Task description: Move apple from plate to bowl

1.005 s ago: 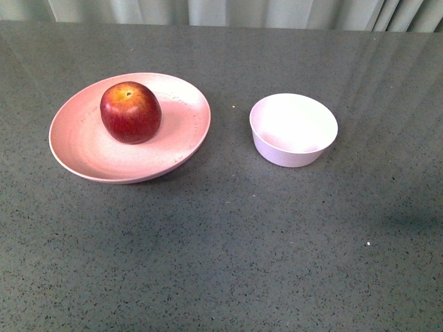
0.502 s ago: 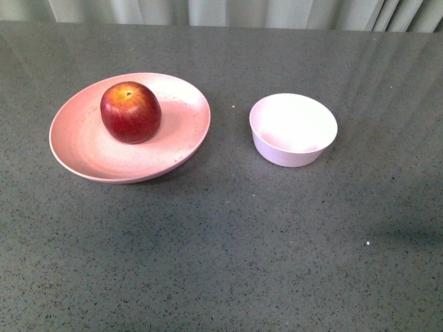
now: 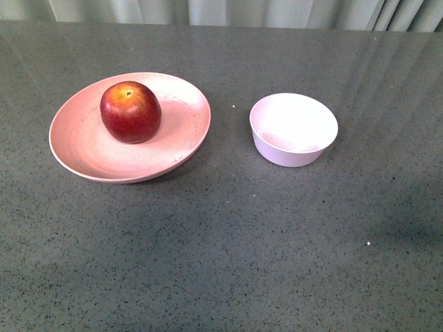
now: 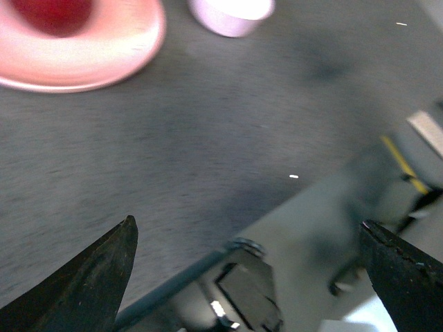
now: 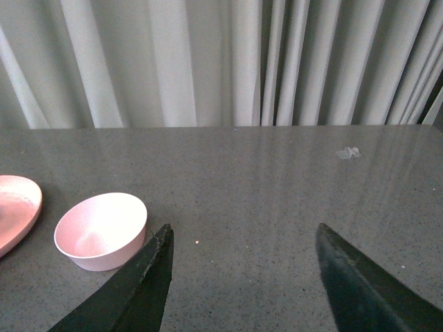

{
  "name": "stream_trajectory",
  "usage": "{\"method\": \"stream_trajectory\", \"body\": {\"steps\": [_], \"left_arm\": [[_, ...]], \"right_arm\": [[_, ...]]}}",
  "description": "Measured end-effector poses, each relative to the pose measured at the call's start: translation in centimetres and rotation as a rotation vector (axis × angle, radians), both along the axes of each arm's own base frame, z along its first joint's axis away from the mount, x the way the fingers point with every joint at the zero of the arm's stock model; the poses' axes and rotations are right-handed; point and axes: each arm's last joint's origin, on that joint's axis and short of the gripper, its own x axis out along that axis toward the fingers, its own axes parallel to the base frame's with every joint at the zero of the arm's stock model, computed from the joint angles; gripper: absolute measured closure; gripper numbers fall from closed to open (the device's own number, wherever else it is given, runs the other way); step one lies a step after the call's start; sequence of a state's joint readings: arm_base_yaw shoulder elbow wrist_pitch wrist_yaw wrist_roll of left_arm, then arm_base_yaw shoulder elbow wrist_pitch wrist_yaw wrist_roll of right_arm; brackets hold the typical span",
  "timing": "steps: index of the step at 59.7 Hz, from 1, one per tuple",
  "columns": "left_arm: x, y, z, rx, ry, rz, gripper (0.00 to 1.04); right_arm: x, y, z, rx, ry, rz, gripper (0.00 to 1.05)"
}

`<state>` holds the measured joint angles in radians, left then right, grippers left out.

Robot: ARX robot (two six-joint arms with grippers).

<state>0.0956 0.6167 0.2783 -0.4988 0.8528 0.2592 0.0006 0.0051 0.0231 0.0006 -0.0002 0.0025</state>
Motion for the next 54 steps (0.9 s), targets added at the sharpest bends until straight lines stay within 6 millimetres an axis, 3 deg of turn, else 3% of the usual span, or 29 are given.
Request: {"method": "stream_trajectory", "body": {"steps": [9,26,54], "left_arm": [[3.1,-1.4,1.1,0.021,-0.095,-0.023,0.09],[11.5,-6.3,0.7,0.067,-0.159,0.037,0.09],[18.0,-9.2,-2.1,0.157,-0.131,0.18,0.09]], "right_arm": [[0.0,0.0,0.0,0.0,-0.001,0.0,0.07],[0.0,0.0,0.0,0.0,0.0,0.0,0.09],[0.0,0.0,0.0,0.0,0.0,0.0,0.09]]}}
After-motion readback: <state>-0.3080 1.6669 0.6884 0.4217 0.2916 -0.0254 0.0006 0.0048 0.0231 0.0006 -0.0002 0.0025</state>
